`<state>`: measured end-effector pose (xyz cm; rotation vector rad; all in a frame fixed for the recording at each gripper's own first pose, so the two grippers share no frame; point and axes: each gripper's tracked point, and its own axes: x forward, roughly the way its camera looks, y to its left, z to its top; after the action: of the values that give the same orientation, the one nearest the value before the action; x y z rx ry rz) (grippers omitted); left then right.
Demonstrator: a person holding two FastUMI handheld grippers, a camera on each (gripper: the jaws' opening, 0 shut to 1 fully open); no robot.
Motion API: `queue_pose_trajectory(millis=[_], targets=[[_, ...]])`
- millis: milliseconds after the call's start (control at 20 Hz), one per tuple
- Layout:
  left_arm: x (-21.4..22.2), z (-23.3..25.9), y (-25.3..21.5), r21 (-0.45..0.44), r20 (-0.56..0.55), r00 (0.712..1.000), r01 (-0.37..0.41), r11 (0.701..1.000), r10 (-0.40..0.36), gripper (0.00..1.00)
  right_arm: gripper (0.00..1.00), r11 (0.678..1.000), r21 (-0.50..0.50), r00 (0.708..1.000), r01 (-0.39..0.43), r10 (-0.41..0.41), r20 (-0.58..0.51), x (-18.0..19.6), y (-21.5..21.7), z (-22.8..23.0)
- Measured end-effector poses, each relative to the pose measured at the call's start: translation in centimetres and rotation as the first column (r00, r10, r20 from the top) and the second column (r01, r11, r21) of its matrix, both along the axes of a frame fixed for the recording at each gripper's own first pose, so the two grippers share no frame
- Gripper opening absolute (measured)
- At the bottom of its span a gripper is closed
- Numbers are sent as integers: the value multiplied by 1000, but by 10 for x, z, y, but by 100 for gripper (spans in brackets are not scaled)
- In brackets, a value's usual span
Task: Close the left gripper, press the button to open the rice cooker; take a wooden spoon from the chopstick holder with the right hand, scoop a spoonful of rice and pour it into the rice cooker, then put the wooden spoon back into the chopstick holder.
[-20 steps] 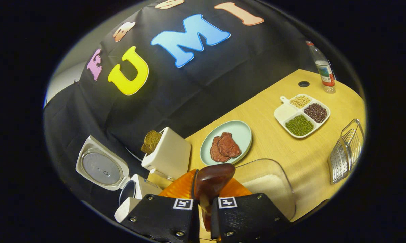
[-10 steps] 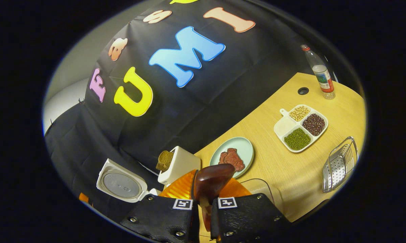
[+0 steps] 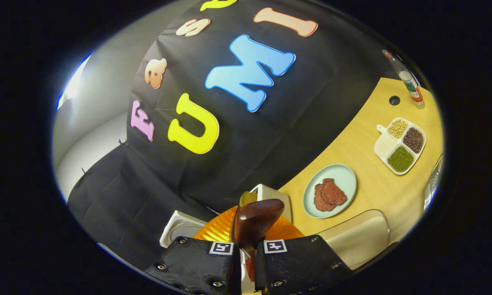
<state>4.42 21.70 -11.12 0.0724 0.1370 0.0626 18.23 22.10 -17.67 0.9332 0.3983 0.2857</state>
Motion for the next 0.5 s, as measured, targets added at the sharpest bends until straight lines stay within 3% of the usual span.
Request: queue_pose_trajectory(millis=[250,500], targets=[[-5,1,18,15,6,999,-32,999,32,97,13,994,84,997,-72,71,11,18,56,17],[-3,-2,31,20,6,999,-46,999,46,97,13,987,73,990,-141,139,27,37,111,20]])
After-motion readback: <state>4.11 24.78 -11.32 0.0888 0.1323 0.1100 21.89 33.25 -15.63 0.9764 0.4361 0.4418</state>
